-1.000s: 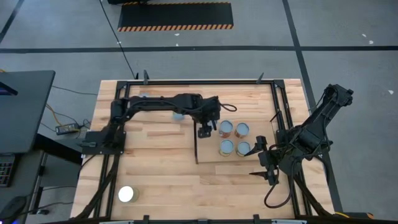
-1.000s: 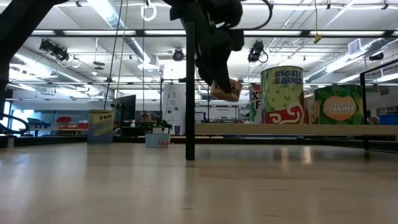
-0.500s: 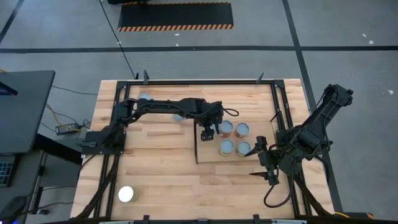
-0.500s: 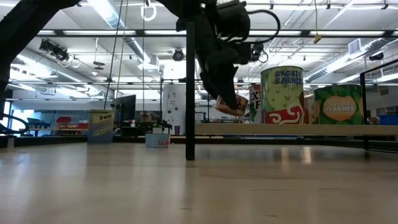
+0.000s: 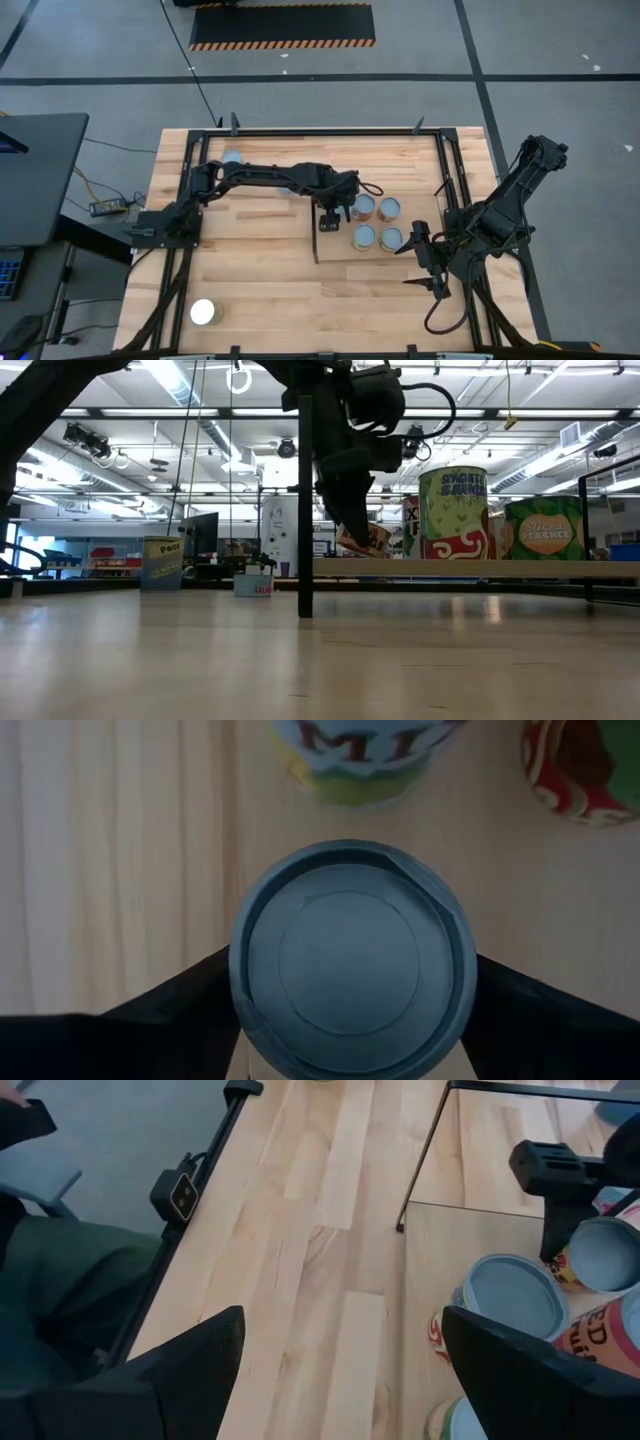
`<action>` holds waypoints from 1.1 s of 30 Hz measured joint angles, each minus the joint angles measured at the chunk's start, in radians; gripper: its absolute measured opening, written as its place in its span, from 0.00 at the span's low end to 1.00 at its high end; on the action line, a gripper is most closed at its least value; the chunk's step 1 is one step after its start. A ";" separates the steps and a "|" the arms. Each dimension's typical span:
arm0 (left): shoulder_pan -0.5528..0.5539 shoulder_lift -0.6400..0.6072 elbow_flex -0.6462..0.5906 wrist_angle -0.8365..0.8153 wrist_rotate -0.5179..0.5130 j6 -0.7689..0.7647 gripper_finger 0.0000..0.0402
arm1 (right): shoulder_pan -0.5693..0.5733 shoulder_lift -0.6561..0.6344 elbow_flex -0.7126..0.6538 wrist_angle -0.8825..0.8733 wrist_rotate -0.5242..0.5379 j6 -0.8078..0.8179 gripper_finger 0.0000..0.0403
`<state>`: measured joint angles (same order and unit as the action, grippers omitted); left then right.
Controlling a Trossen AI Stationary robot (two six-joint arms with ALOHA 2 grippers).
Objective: Pick and place cans onto a shelf
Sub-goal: Put the yellow can on the shelf aligned with the light red can
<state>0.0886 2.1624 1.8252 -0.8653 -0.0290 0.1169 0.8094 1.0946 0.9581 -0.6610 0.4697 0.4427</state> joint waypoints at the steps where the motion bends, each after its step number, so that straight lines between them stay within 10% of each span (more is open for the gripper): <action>1: -0.002 0.000 0.000 0.002 0.000 0.000 0.77 | 0.000 0.000 0.000 0.000 0.000 0.000 0.86; 33: -0.009 0.000 0.000 -0.026 0.000 -0.008 0.78 | 0.000 0.000 0.000 0.001 -0.001 0.000 0.86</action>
<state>0.0795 2.1620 1.8252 -0.8912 -0.0288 0.1089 0.8097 1.0946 0.9581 -0.6605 0.4686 0.4423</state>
